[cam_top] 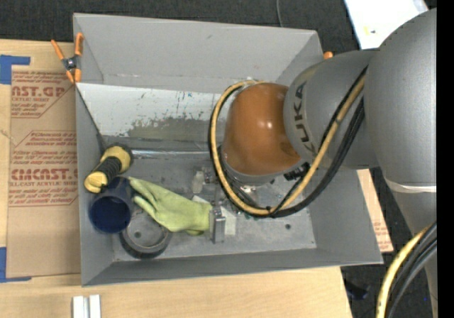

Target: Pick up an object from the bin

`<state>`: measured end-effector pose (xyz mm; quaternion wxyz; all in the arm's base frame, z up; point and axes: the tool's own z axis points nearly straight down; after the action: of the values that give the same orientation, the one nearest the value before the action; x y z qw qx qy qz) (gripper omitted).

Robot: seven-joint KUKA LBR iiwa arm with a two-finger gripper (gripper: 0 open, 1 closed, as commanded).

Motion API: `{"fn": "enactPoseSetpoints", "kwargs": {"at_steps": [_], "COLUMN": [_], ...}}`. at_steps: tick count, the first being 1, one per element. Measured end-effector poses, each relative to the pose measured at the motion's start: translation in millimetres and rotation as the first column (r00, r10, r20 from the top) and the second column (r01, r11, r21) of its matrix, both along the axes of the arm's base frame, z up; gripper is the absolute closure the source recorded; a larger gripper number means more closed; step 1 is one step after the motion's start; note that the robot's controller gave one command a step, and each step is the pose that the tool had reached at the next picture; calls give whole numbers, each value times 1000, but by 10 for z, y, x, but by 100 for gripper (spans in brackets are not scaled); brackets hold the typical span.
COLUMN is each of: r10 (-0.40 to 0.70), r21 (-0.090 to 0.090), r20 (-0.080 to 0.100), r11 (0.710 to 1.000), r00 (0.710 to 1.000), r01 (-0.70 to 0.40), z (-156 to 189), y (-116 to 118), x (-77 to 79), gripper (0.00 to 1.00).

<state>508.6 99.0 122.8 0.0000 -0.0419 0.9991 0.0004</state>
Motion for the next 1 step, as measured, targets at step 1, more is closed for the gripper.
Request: {"fn": "enactPoseSetpoints", "kwargs": {"at_steps": [1], "r10": [-8], "r21": [1], "r20": [3], "r11": [1000], "r00": [1000], "r01": [8], "z": [11], "y": [272], "x": [-11], "gripper": [0]}}
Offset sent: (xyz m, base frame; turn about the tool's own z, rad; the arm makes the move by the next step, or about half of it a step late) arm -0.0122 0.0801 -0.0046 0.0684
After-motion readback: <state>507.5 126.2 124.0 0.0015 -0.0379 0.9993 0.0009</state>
